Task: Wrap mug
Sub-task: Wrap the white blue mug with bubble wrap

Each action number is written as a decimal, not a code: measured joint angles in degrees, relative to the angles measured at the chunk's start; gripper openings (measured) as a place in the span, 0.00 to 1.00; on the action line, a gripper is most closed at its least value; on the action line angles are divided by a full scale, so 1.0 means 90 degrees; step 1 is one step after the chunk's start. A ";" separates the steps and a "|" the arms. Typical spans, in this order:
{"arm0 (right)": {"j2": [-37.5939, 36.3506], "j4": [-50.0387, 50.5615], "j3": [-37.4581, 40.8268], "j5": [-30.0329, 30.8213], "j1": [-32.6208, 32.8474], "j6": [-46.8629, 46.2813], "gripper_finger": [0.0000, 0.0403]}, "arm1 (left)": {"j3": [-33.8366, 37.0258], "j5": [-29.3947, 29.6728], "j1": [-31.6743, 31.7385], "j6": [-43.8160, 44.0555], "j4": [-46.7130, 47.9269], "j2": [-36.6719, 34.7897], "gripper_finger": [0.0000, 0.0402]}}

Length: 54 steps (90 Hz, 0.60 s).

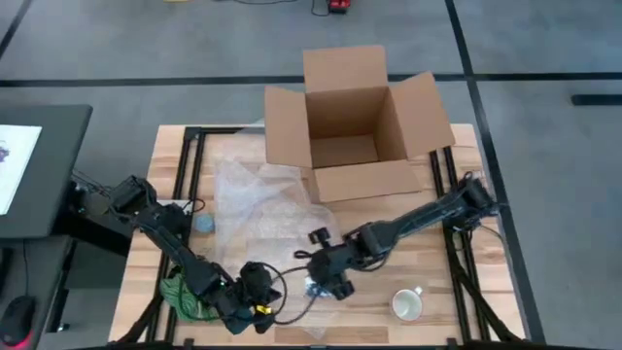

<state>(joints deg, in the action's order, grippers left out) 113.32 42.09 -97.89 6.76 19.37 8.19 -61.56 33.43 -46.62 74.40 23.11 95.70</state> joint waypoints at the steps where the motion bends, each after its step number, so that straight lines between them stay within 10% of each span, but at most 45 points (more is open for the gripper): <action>1: 0.0057 0.0019 -0.0055 0.0002 -0.0037 0.0023 0.03 | 0.0000 0.0001 -0.0023 0.0076 0.0047 0.0000 0.00; 54: 0.1679 0.0578 -0.1146 -0.0316 -0.1008 0.0097 0.06 | 0.0002 0.0389 -0.0392 0.1228 0.1108 0.0000 0.00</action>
<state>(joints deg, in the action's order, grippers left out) 128.43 47.29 -108.20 3.92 10.30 9.06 -61.54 36.93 -50.14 85.45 33.09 95.70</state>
